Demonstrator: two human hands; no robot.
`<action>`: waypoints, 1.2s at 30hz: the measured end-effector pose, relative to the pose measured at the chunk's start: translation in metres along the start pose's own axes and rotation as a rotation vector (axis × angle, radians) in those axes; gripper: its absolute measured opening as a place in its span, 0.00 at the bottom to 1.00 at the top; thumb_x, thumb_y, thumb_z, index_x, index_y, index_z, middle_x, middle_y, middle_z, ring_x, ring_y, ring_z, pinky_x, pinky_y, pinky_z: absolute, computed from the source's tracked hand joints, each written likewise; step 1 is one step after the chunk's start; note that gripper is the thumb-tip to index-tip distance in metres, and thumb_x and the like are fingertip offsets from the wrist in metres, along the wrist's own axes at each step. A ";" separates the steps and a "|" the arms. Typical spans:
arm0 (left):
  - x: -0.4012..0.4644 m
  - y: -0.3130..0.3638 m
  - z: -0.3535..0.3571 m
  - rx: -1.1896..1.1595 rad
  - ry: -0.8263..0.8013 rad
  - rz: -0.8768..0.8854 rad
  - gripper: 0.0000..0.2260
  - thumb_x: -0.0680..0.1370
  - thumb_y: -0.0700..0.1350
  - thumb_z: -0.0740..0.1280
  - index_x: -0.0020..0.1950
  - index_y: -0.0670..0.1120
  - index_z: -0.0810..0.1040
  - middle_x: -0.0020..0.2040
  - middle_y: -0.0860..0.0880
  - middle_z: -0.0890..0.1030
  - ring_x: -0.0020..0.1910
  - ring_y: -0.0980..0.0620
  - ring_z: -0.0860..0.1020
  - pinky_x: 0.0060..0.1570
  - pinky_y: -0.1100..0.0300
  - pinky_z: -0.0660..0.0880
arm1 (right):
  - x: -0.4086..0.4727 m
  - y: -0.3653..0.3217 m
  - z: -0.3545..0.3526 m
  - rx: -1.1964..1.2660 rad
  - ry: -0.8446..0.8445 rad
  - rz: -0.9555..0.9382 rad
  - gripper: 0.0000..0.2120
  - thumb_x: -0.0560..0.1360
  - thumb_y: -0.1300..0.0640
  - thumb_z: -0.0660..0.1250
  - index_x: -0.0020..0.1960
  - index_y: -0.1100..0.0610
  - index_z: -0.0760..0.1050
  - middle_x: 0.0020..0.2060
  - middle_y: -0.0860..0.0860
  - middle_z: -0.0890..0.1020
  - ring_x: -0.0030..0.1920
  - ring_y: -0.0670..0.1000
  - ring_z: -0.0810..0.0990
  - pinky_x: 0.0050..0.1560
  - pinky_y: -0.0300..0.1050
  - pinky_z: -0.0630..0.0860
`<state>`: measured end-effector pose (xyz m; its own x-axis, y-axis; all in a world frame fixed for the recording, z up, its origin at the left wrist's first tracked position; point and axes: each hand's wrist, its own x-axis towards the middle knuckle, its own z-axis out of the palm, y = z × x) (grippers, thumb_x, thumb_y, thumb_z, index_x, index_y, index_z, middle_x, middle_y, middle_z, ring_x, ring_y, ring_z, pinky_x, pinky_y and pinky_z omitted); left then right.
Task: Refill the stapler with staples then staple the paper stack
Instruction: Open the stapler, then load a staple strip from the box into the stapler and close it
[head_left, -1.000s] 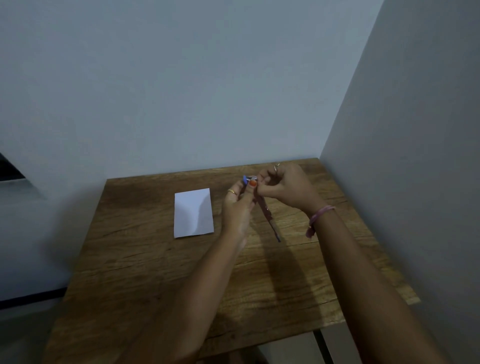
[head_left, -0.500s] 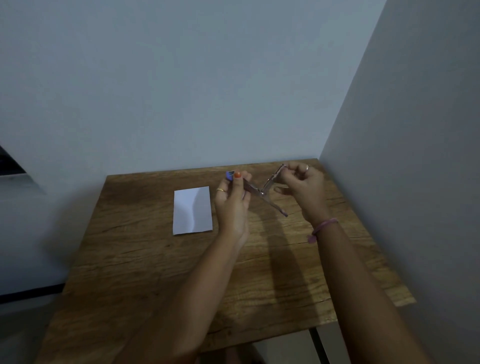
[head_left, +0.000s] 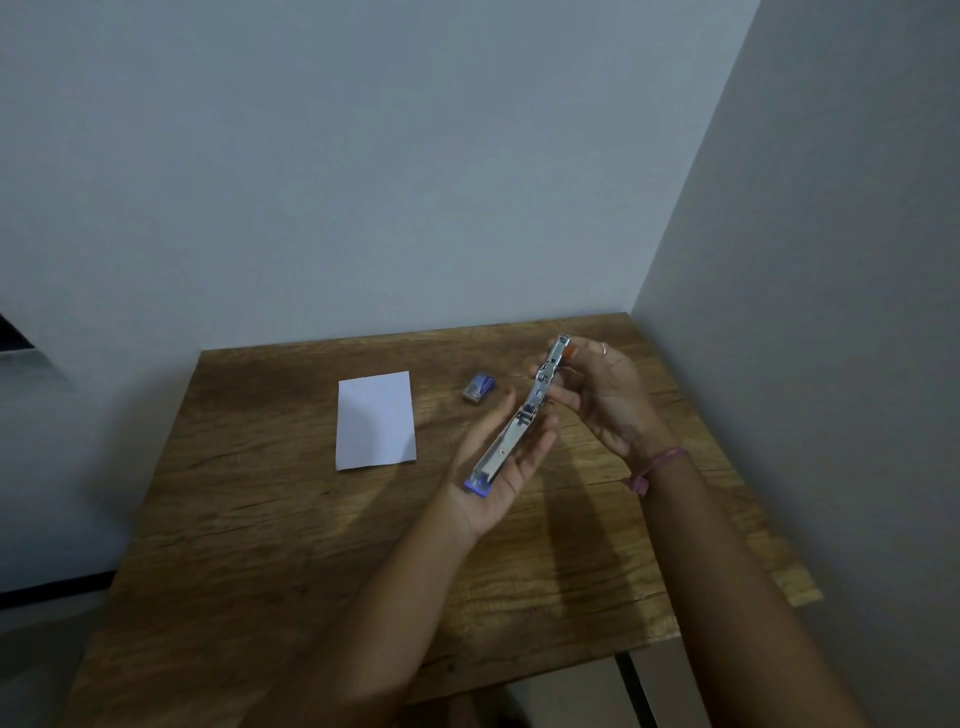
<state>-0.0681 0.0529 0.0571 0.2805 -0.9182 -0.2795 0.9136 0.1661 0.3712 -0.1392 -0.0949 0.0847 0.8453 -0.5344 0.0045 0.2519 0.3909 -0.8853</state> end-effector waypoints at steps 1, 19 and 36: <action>0.002 0.002 0.001 -0.008 -0.024 -0.018 0.14 0.76 0.45 0.67 0.55 0.36 0.81 0.48 0.38 0.83 0.43 0.47 0.85 0.46 0.57 0.81 | 0.000 0.000 0.000 -0.026 -0.001 0.001 0.08 0.77 0.62 0.65 0.45 0.59 0.83 0.42 0.58 0.85 0.44 0.54 0.85 0.37 0.39 0.82; 0.018 -0.011 0.002 -0.017 0.242 0.024 0.10 0.72 0.41 0.71 0.51 0.37 0.83 0.42 0.41 0.85 0.37 0.52 0.85 0.36 0.62 0.82 | -0.009 0.008 -0.014 -0.920 0.095 -0.284 0.07 0.75 0.59 0.69 0.52 0.58 0.79 0.40 0.50 0.85 0.42 0.44 0.83 0.43 0.36 0.78; 0.031 -0.017 0.000 0.071 0.357 0.008 0.11 0.74 0.40 0.70 0.53 0.36 0.79 0.41 0.42 0.82 0.34 0.52 0.83 0.36 0.62 0.81 | -0.002 0.018 -0.025 -1.123 0.107 -0.208 0.04 0.74 0.60 0.66 0.44 0.53 0.78 0.46 0.54 0.78 0.44 0.51 0.79 0.45 0.42 0.76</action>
<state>-0.0747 0.0219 0.0418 0.3842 -0.7315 -0.5633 0.8916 0.1356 0.4321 -0.1486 -0.1054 0.0573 0.7788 -0.5920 0.2074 -0.2260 -0.5731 -0.7877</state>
